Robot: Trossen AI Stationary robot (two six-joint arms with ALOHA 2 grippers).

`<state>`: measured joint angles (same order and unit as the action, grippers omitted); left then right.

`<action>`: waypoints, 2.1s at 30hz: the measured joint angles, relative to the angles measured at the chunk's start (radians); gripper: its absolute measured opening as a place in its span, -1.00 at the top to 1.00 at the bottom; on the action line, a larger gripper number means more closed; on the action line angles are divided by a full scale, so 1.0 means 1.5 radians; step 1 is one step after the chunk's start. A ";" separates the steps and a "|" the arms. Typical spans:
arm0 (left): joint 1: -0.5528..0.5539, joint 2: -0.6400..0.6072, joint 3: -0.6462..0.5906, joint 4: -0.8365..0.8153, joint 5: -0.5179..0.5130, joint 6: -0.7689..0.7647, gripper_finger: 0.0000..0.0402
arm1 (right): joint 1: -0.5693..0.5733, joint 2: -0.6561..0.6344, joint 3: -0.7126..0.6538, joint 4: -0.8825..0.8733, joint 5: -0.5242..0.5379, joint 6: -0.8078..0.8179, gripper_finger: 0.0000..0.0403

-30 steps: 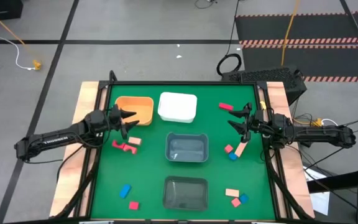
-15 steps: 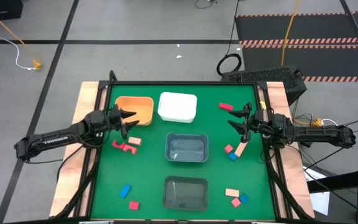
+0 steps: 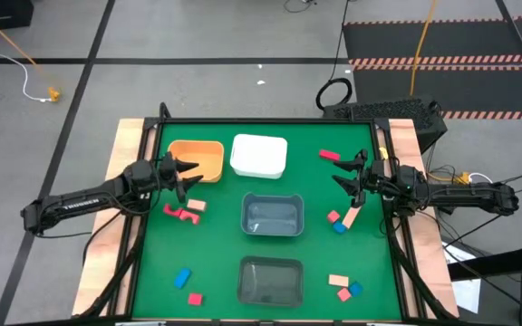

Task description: Sort & place blocks by color

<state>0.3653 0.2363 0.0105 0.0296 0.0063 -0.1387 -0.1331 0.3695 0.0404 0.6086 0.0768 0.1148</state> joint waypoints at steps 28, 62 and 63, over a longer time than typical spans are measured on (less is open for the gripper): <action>0.000 0.000 0.000 0.000 0.000 0.000 -0.20 | 0.000 0.000 0.000 0.000 0.000 0.000 -0.04; 0.000 0.000 0.000 0.001 -0.015 -0.228 -0.20 | 0.000 0.000 0.000 0.000 0.000 0.000 -0.04; 0.000 0.000 0.000 0.004 -0.015 -0.240 -0.20 | 0.000 0.000 0.000 0.000 0.000 0.000 -0.04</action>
<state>0.3653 0.2364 0.0105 0.0351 -0.0162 -0.4982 -0.1332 0.3695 0.0403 0.6086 0.0766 0.1147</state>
